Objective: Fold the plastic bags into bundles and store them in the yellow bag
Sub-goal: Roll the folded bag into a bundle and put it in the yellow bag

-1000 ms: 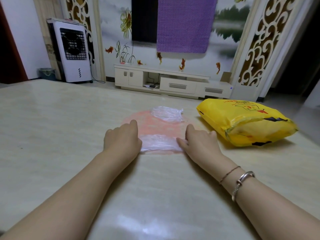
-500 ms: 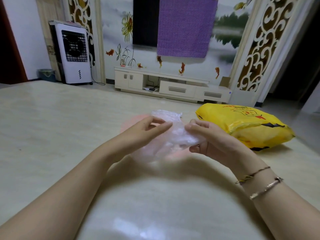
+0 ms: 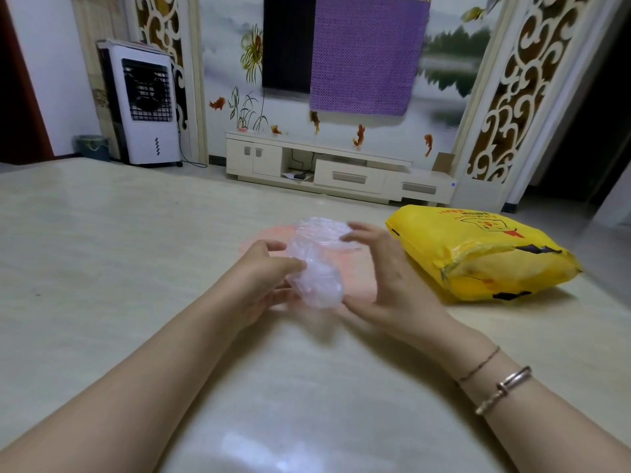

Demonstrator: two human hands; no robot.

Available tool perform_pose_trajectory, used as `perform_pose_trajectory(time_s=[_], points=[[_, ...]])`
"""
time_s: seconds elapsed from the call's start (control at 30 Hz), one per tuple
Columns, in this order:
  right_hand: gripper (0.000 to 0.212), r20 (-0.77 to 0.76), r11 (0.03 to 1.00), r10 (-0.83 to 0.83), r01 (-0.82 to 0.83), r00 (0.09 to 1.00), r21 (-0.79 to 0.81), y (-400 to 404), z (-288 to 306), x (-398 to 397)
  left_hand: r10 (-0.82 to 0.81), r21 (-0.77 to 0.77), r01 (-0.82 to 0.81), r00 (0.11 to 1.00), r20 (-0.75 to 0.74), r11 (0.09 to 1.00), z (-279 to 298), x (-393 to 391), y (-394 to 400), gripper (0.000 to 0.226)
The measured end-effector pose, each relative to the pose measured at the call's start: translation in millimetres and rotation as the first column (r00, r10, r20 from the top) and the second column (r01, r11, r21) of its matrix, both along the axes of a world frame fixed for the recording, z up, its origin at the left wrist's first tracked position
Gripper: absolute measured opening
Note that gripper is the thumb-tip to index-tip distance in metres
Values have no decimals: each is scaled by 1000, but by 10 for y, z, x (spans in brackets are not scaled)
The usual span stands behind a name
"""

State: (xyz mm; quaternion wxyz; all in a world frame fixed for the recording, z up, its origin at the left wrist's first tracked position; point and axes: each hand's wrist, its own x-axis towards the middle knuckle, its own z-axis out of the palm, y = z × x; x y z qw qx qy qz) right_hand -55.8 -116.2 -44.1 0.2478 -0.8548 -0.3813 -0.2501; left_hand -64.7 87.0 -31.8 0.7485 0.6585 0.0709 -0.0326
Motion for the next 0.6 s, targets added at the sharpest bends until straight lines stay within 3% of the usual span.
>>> perform_pose_trajectory(time_s=[0.13,0.2,0.27,0.33,0.4,0.47,0.6], points=[[28,68,993,58,-50,996,-110,141,-18,-29,-19,104,18,1000,5,994,-51,-4,-34,56],[19,39,986,85,-79,996,-144,134,-34,-22,20,260,-35,998,58,965,-106,30,-13,63],[13,-23,985,95,-98,995,-144,112,-51,-26,48,467,-135,980,192,874,-120,50,20,64],[18,-82,985,97,-108,992,-135,103,-58,-39,25,566,-245,929,368,787,-92,19,49,52],[22,-135,986,107,-122,985,-113,107,-60,-51,-41,530,-226,895,444,817,-58,-26,51,33],[22,-196,990,113,-127,974,-64,104,-71,-59,-135,495,-70,921,366,866,-46,-77,34,26],[20,-402,997,68,-49,913,59,99,-55,-82,-219,566,80,958,182,820,-149,-50,40,26]])
